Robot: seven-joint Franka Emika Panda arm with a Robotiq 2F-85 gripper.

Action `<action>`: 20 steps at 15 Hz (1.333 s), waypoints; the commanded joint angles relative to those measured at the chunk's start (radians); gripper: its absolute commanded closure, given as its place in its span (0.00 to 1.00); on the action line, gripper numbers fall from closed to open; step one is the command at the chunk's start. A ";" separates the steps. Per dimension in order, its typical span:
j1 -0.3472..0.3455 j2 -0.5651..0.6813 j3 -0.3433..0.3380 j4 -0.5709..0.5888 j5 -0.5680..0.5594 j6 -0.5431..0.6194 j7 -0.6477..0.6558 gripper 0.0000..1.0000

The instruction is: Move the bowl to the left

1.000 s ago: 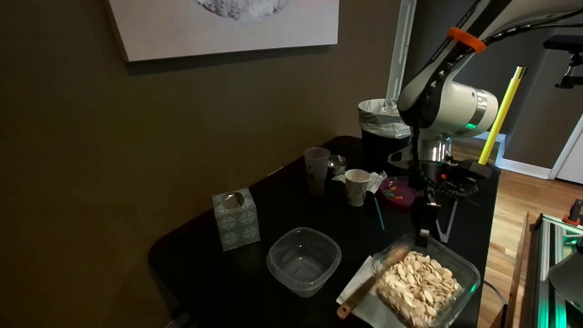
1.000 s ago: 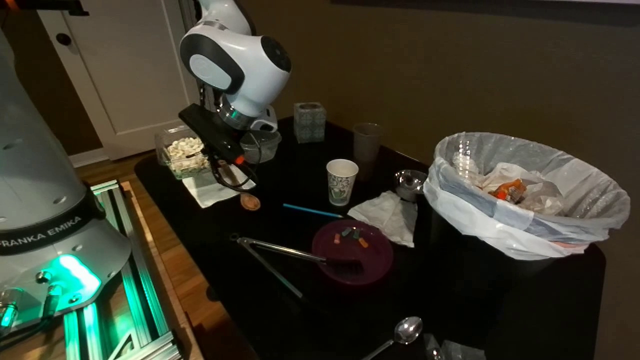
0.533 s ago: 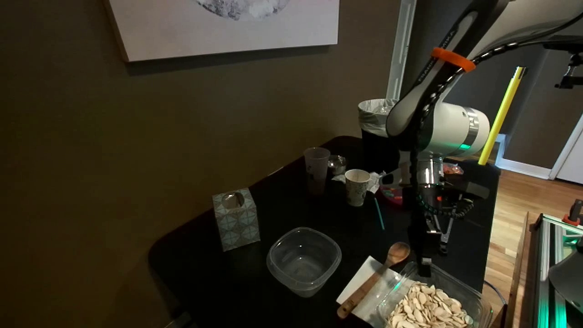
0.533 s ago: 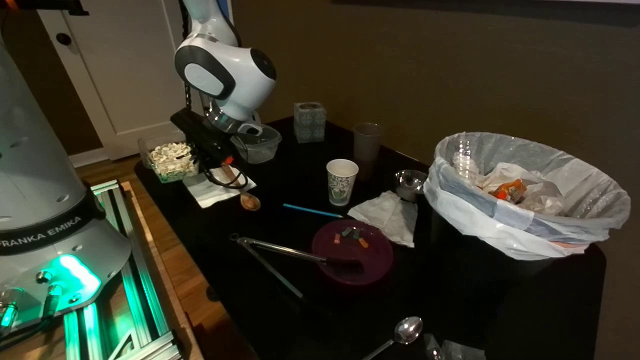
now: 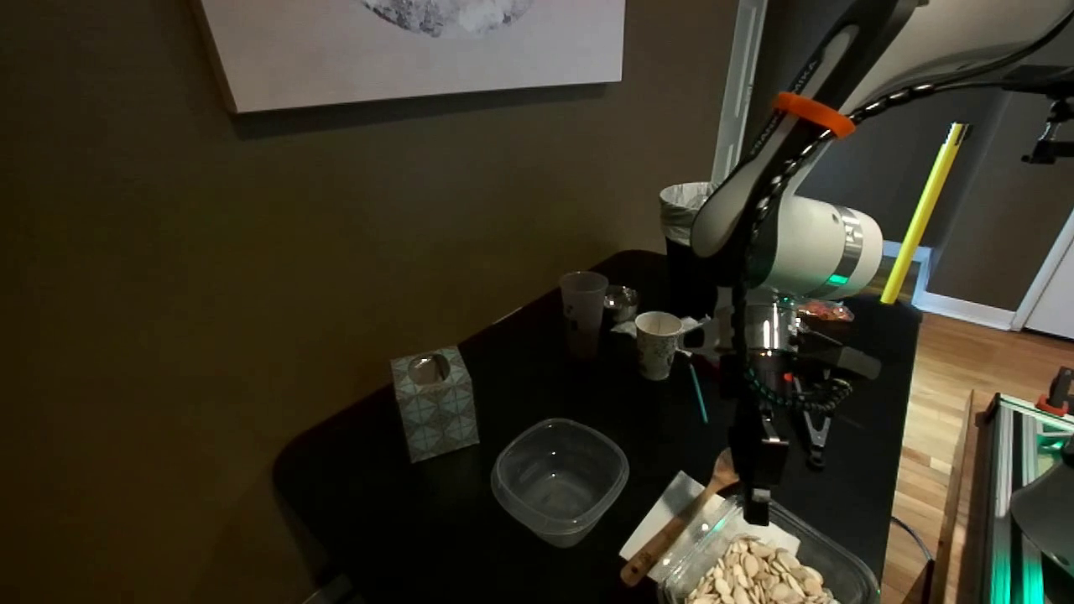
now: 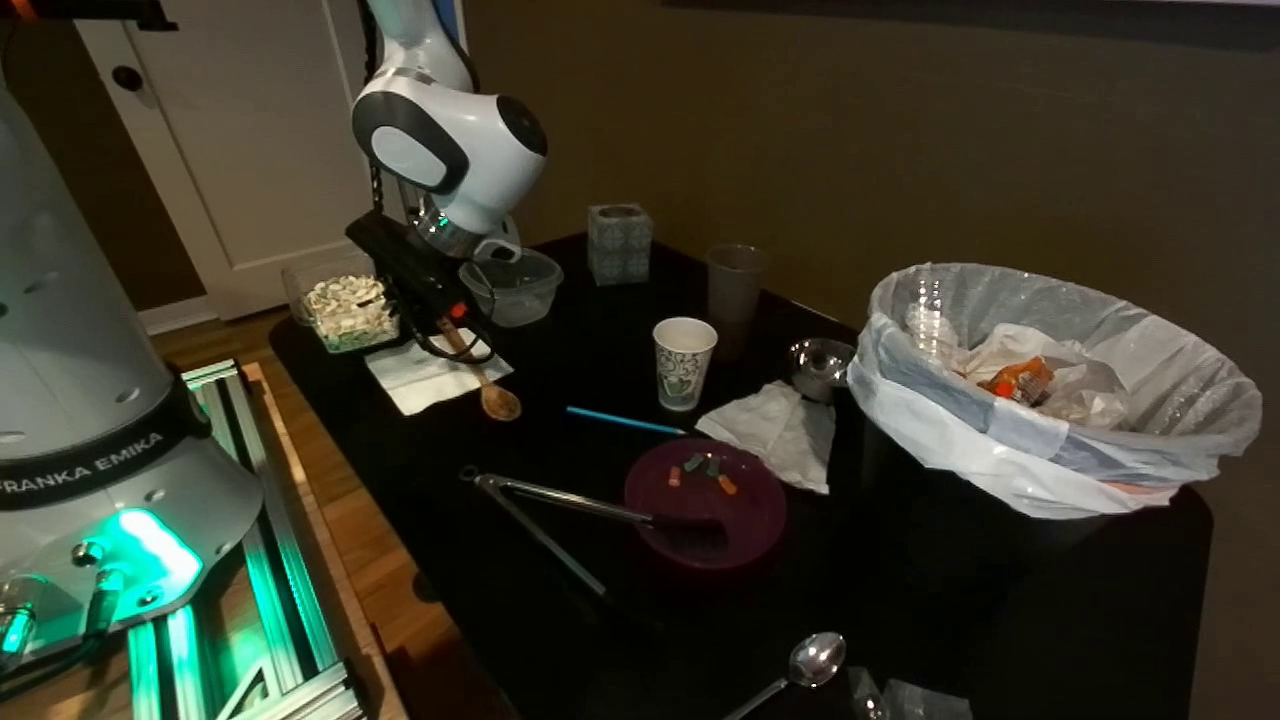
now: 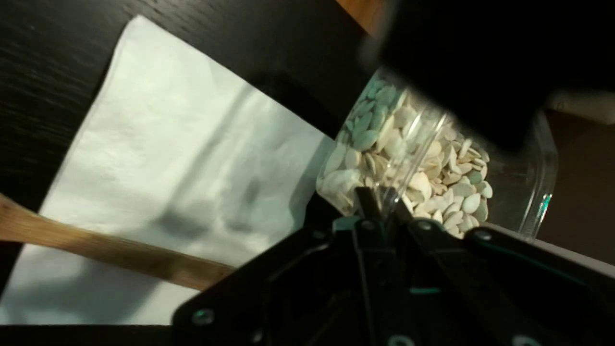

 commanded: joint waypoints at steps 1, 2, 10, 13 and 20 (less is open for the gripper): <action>0.047 0.131 0.050 0.098 0.063 0.055 0.014 0.98; 0.064 0.163 0.062 0.123 0.055 0.067 0.028 0.98; 0.108 0.325 0.081 0.299 -0.073 0.071 0.102 0.98; 0.102 0.354 0.080 0.339 -0.157 0.057 0.162 0.98; 0.049 0.275 0.105 0.273 -0.212 0.031 0.204 0.31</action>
